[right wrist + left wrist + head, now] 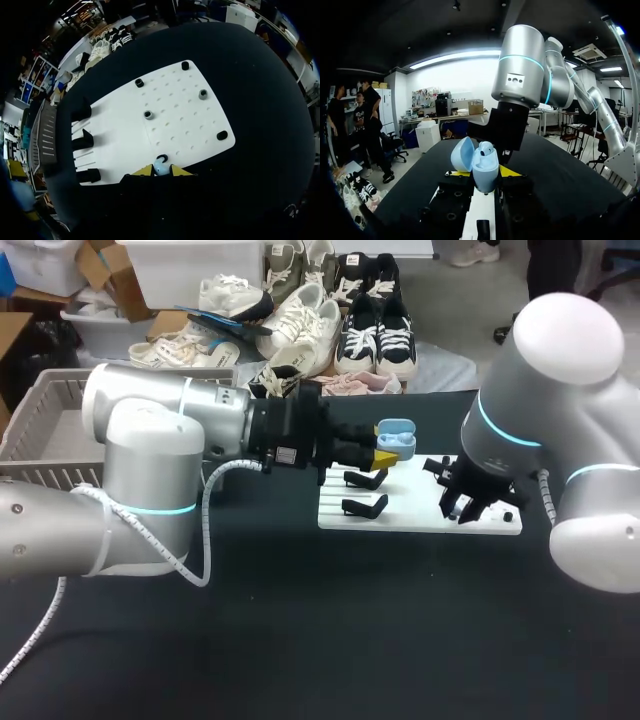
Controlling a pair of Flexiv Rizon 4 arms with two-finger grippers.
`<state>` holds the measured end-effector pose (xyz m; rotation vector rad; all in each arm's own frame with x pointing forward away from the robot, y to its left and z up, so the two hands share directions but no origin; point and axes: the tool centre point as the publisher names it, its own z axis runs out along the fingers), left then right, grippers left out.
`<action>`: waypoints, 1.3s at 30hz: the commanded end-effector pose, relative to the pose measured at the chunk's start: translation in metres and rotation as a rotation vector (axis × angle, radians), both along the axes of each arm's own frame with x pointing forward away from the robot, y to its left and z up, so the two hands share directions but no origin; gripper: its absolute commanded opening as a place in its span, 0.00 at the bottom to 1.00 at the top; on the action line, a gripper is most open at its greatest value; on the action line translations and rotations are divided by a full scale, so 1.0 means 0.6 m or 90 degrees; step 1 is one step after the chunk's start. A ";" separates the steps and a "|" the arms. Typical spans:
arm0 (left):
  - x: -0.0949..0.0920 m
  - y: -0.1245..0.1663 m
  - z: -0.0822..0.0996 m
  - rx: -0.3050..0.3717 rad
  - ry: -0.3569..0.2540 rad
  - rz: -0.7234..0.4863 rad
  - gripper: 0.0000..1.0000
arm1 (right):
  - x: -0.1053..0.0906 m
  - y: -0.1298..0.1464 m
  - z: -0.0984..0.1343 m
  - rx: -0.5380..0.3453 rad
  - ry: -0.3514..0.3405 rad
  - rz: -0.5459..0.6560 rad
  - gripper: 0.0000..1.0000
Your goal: Pick up each earbud case from the left stands, insert the matching earbuds, close the lid, and place the case in the box.
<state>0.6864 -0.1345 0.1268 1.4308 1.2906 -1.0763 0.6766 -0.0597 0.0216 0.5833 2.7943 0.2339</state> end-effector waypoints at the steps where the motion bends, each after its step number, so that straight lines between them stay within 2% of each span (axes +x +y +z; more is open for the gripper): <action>1: 0.003 0.000 0.000 0.000 0.001 -0.003 0.00 | 0.003 0.001 0.002 0.000 0.000 0.001 0.00; 7: 0.003 0.000 0.000 0.000 0.001 -0.003 0.00 | -0.005 -0.003 0.010 0.002 -0.003 -0.001 0.00; 16: 0.003 0.000 0.000 0.000 0.001 -0.003 0.00 | -0.036 -0.012 0.027 0.002 -0.007 -0.002 0.00; 22: 0.003 0.000 0.000 0.000 0.001 -0.003 0.00 | -0.060 -0.016 0.044 -0.023 -0.011 0.036 0.00; 26: 0.003 0.000 0.000 0.000 0.001 -0.003 0.00 | -0.079 -0.018 0.055 -0.044 -0.006 0.087 0.00; 33: 0.003 0.000 0.000 0.000 0.001 -0.003 0.00 | -0.117 -0.018 0.075 -0.060 -0.014 0.232 0.00; 39: 0.003 0.000 0.000 0.000 0.001 -0.003 0.00 | -0.148 -0.020 0.092 -0.077 -0.001 0.331 0.00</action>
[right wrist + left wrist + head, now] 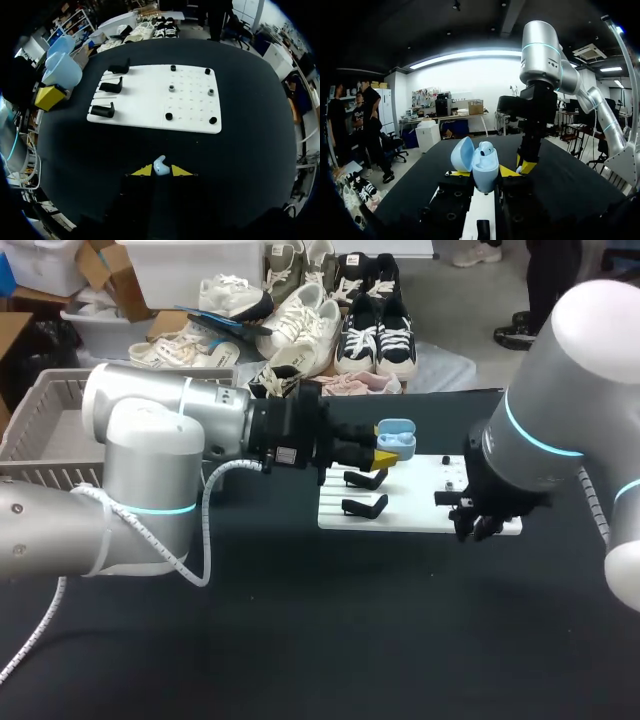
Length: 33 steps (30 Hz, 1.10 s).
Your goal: Pick up each earbud case from the left stands, insert the matching earbuds, close the lid, and place the case in the box.
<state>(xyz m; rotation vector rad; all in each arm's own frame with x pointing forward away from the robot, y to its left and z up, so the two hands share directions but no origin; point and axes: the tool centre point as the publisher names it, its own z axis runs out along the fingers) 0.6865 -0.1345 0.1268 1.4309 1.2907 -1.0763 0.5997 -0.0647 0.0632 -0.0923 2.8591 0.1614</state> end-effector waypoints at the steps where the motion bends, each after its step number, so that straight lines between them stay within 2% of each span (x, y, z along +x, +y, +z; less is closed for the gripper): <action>1: 0.003 0.000 0.000 0.000 0.001 -0.003 0.00 | -0.026 -0.011 0.025 -0.011 0.015 0.056 0.00; 10: 0.003 0.000 0.000 0.000 0.001 -0.003 0.00 | -0.064 -0.005 0.063 -0.041 0.026 0.189 0.00; 18: 0.003 0.000 0.000 0.000 0.001 -0.003 0.00 | -0.076 0.012 0.103 -0.074 0.020 0.247 0.00; 25: 0.003 0.000 0.000 0.000 0.001 -0.003 0.00 | -0.067 0.040 0.139 -0.088 0.007 0.258 0.00; 33: 0.003 0.000 0.000 0.000 0.001 -0.003 0.00 | -0.037 0.081 0.170 -0.098 -0.012 0.276 0.00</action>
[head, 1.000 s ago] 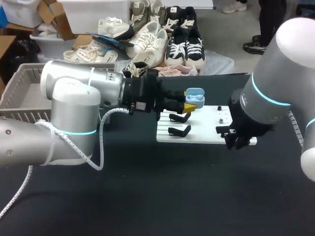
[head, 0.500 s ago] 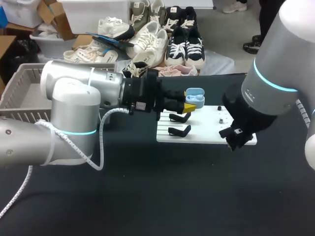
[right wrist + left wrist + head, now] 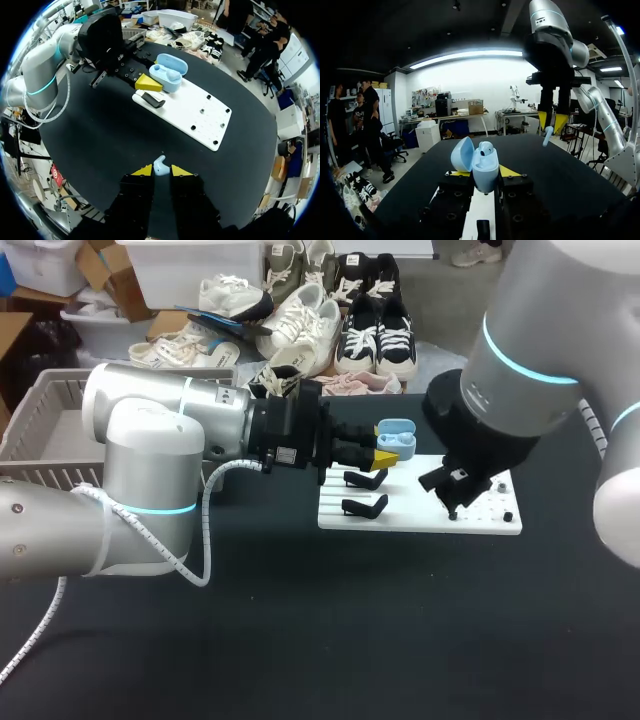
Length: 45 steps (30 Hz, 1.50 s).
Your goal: Pick up each earbud case from the left stands, insert the matching earbuds, close the lid, and place the case in the box.
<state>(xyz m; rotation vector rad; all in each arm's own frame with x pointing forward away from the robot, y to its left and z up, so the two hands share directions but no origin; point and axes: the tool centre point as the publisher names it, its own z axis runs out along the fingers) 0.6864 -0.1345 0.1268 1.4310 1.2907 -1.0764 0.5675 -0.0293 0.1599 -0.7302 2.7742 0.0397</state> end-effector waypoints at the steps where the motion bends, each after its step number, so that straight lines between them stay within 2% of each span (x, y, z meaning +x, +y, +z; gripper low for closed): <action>1: 0.003 0.000 0.000 0.000 0.001 -0.002 0.00 | 0.022 0.027 0.012 -0.009 0.004 0.004 0.00; 14: 0.003 0.000 0.000 0.000 0.001 -0.002 0.00 | 0.089 0.068 0.035 0.009 -0.013 0.036 0.00; 24: 0.003 0.000 0.000 0.000 0.001 -0.002 0.00 | 0.132 0.080 0.055 0.043 0.008 0.058 0.00; 37: 0.003 0.000 0.000 0.000 0.001 -0.002 0.00 | 0.157 0.087 0.064 0.045 0.023 0.093 0.00; 45: 0.003 0.000 0.000 0.000 0.001 -0.002 0.00 | 0.163 0.089 0.055 0.043 0.034 0.101 0.00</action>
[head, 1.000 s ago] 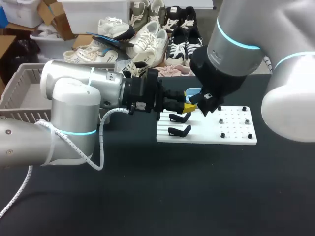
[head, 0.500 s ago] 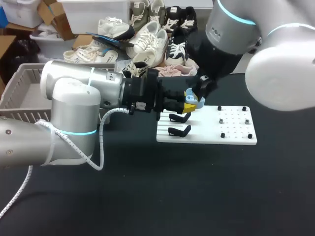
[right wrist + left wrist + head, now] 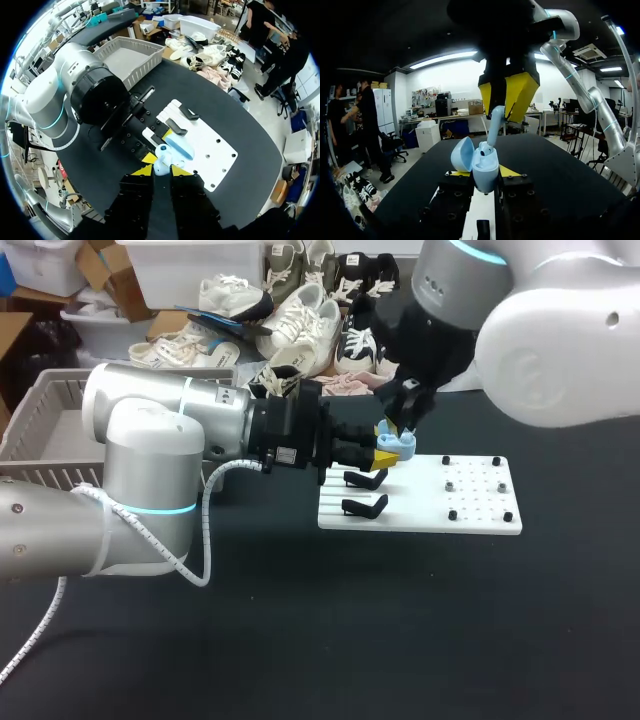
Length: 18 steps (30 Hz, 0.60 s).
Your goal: Pick up each earbud case from the left stands, insert the matching earbuds, close the lid, and place the case in the box.
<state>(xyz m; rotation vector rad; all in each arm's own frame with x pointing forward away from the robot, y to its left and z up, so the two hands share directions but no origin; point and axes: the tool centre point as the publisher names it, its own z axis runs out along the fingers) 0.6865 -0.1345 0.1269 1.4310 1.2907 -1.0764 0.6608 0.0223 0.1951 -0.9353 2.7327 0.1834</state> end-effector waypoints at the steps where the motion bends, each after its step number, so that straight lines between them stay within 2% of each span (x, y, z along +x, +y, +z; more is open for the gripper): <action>1: 0.003 0.000 0.000 0.000 0.001 -0.002 0.00 | 0.009 0.003 -0.005 -0.001 0.009 0.002 0.00; 18: 0.003 0.000 0.000 0.000 0.001 -0.002 0.00 | 0.018 0.008 -0.016 -0.003 0.019 0.012 0.00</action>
